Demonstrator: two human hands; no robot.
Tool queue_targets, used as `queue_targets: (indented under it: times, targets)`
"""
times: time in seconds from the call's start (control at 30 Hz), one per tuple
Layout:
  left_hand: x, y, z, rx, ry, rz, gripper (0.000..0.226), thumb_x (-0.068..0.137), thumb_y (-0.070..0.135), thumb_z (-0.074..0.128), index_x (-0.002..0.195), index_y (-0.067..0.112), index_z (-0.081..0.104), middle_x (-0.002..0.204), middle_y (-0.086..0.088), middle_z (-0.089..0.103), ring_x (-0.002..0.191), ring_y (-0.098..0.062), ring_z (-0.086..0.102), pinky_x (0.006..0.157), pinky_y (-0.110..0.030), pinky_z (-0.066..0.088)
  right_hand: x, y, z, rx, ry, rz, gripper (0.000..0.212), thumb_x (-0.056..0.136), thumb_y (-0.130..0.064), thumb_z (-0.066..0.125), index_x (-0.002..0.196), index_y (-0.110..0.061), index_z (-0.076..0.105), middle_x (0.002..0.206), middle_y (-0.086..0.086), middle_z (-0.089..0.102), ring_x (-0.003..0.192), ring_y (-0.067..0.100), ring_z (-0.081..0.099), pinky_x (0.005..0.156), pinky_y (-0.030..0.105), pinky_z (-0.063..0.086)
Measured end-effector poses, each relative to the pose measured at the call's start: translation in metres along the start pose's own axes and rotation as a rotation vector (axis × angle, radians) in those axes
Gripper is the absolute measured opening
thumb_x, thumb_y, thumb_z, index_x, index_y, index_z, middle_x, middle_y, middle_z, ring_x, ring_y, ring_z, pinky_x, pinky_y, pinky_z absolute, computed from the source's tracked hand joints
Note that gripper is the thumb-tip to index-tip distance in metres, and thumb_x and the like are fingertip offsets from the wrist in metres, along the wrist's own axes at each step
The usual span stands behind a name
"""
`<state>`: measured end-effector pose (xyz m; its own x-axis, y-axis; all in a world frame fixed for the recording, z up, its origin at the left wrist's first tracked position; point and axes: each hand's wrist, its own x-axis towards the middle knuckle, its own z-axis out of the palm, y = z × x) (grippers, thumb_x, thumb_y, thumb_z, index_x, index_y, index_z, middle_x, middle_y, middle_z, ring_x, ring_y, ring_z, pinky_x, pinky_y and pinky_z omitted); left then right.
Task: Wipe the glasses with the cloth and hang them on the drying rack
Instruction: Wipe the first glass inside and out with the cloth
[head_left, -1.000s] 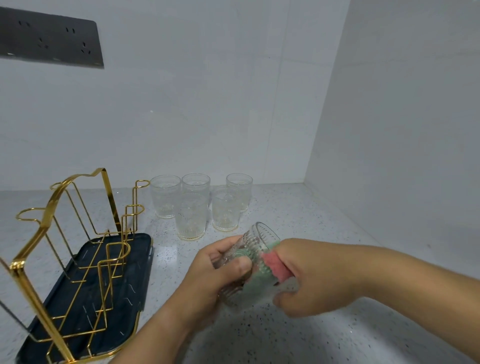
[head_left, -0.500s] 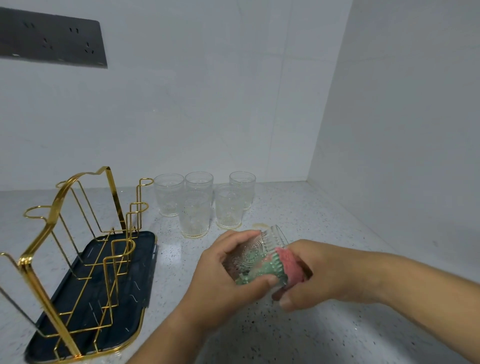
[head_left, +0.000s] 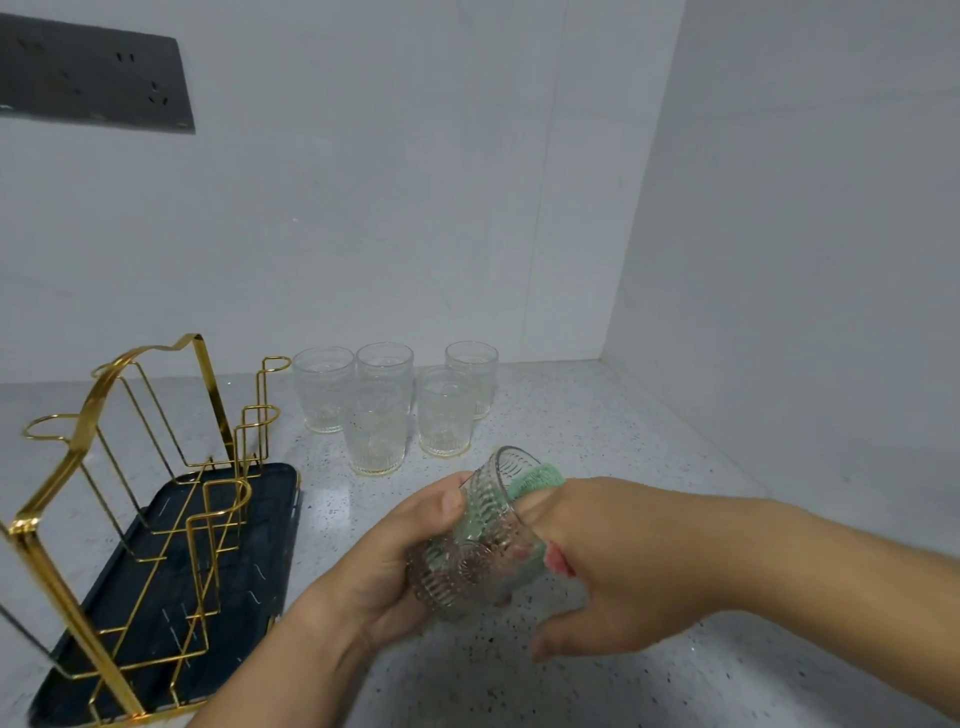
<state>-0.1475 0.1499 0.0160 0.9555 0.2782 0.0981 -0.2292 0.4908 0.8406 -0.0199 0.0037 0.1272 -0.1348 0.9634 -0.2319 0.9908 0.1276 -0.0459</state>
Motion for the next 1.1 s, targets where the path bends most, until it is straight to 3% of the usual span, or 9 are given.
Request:
queue_targets:
  times: [0.17, 0.3, 0.4, 0.57, 0.63, 0.73, 0.9, 1.0, 1.1]
  targets:
    - [0.002, -0.001, -0.001, -0.178, 0.075, -0.023, 0.091, 0.051, 0.029, 0.106, 0.125, -0.002, 0.062, 0.122, -0.030, 0.064, 0.110, -0.042, 0.066, 0.098, -0.054, 0.056, 0.002, 0.005, 0.016, 0.184, 0.124, 0.093, 0.057, 0.085, -0.073, 0.061, 0.091, -0.016, 0.057, 0.080, -0.010, 0.045, 0.067, 0.002, 0.043, 0.061, 0.014, 0.039]
    - [0.002, -0.002, -0.001, -0.204, 0.120, 0.047, 0.098, 0.041, 0.024, 0.109, 0.126, 0.002, 0.066, 0.117, -0.028, 0.071, 0.099, -0.041, 0.074, 0.080, -0.054, 0.064, 0.011, 0.009, 0.022, 0.334, 0.268, 0.030, 0.053, 0.087, -0.075, 0.056, 0.106, -0.028, 0.069, 0.091, -0.013, 0.060, 0.075, 0.001, 0.054, 0.067, 0.014, 0.041]
    - [0.002, -0.005, 0.003, -0.104, 0.193, 0.081, 0.105, 0.042, 0.021, 0.109, 0.135, 0.011, 0.061, 0.122, -0.031, 0.071, 0.100, -0.044, 0.074, 0.080, -0.055, 0.063, 0.014, 0.010, 0.020, 0.555, 0.314, 0.042, 0.037, 0.094, -0.057, 0.063, 0.086, -0.021, 0.066, 0.065, -0.012, 0.051, 0.056, 0.003, 0.044, 0.056, 0.019, 0.035]
    - [0.005, -0.010, 0.014, -0.023, 0.393, 0.161, 0.085, 0.065, 0.047, 0.092, 0.127, -0.002, 0.064, 0.120, -0.038, 0.068, 0.101, -0.043, 0.070, 0.088, -0.053, 0.055, 0.023, -0.006, 0.026, 0.797, 0.451, 0.062, 0.062, 0.091, -0.066, 0.052, 0.071, -0.007, 0.046, 0.063, 0.007, 0.040, 0.059, 0.028, 0.038, 0.057, 0.048, 0.036]
    - [0.006, -0.008, 0.014, -0.052, 0.455, 0.148, 0.058, 0.070, 0.050, 0.087, 0.102, 0.002, 0.079, 0.100, -0.029, 0.073, 0.083, -0.031, 0.071, 0.071, -0.040, 0.059, 0.025, -0.013, 0.027, 0.811, 0.499, 0.081, 0.070, 0.092, -0.073, 0.034, 0.077, -0.008, 0.053, 0.069, 0.012, 0.052, 0.066, 0.028, 0.052, 0.068, 0.050, 0.047]
    - [0.006, -0.004, 0.013, -0.121, 0.444, 0.120, 0.040, 0.078, 0.045, 0.067, 0.089, 0.009, 0.080, 0.084, -0.015, 0.074, 0.067, -0.021, 0.067, 0.047, -0.026, 0.054, 0.023, -0.008, 0.024, 0.797, 0.496, 0.146, 0.062, 0.106, -0.055, 0.023, 0.088, -0.005, 0.055, 0.082, 0.013, 0.056, 0.077, 0.026, 0.053, 0.082, 0.048, 0.045]
    - [0.006, -0.001, 0.014, -0.037, 0.530, 0.159, 0.060, 0.070, 0.054, 0.070, 0.107, 0.007, 0.077, 0.096, -0.016, 0.076, 0.074, -0.020, 0.070, 0.055, -0.027, 0.057, 0.018, -0.001, 0.019, 1.057, 0.553, 0.198, 0.041, 0.111, -0.021, 0.035, 0.109, -0.012, 0.075, 0.102, 0.002, 0.077, 0.098, 0.015, 0.071, 0.079, 0.012, 0.051]
    - [0.007, -0.004, 0.016, 0.005, 0.566, 0.187, 0.084, 0.063, 0.060, 0.072, 0.123, 0.001, 0.069, 0.100, -0.017, 0.075, 0.078, -0.020, 0.072, 0.059, -0.028, 0.059, 0.026, -0.002, 0.028, 1.008, 0.631, 0.159, 0.032, 0.108, -0.019, 0.044, 0.109, -0.019, 0.076, 0.098, -0.002, 0.080, 0.091, 0.010, 0.074, 0.092, 0.018, 0.054]
    - [0.008, -0.004, 0.016, -0.056, 0.541, 0.181, 0.071, 0.075, 0.057, 0.066, 0.120, 0.003, 0.074, 0.101, -0.017, 0.074, 0.077, -0.019, 0.069, 0.057, -0.026, 0.057, 0.039, 0.006, 0.036, 0.758, 0.729, 0.191, 0.037, 0.103, -0.044, 0.044, 0.094, -0.024, 0.073, 0.081, -0.004, 0.075, 0.088, -0.003, 0.069, 0.124, 0.022, 0.020]
